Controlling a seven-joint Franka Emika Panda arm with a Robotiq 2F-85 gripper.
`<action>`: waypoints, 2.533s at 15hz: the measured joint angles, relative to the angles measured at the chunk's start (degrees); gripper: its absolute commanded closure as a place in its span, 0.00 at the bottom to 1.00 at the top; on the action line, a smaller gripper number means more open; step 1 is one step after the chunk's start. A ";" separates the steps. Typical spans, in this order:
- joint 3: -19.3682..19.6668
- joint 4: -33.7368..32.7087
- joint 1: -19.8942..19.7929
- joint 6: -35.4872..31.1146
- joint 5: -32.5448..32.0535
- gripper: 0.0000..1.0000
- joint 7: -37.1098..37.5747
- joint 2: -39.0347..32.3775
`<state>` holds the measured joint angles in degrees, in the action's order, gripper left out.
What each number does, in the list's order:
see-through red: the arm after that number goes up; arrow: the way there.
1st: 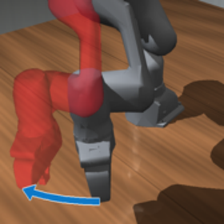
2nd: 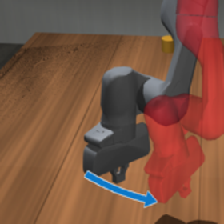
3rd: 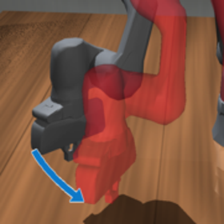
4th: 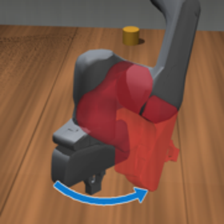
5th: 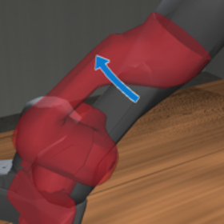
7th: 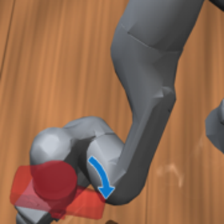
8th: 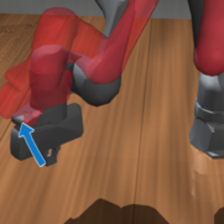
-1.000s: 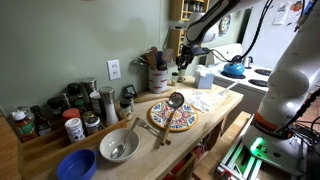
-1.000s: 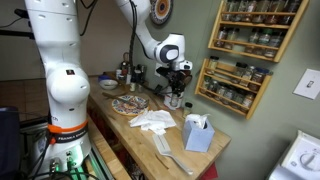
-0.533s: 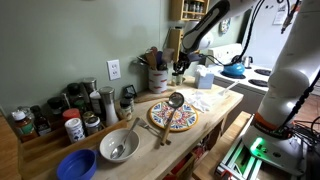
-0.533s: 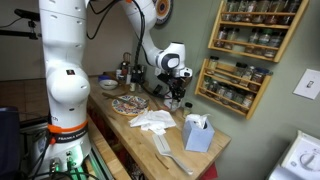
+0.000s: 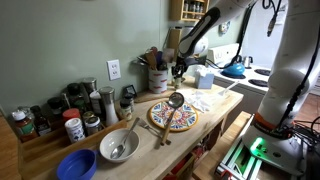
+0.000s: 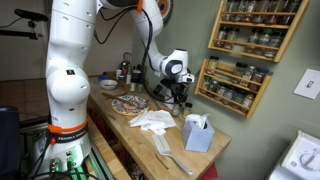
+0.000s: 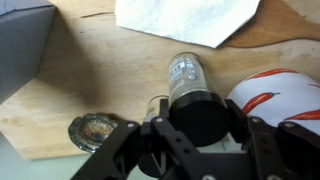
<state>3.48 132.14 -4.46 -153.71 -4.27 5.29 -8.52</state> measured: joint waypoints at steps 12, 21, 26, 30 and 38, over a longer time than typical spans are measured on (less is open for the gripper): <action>1.07 -4.78 -0.01 -1.11 0.13 0.15 0.13 -5.45; 0.06 -3.03 -2.19 -2.51 8.56 0.00 -9.30 -2.71; 1.53 0.82 -4.29 -1.54 9.32 0.00 -13.31 5.02; 4.21 2.07 -4.89 2.37 5.83 0.00 -13.03 13.13; 4.81 0.61 -8.45 13.69 -0.53 0.00 -0.46 28.37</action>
<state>8.28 132.74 -12.91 -140.03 -4.80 4.83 19.85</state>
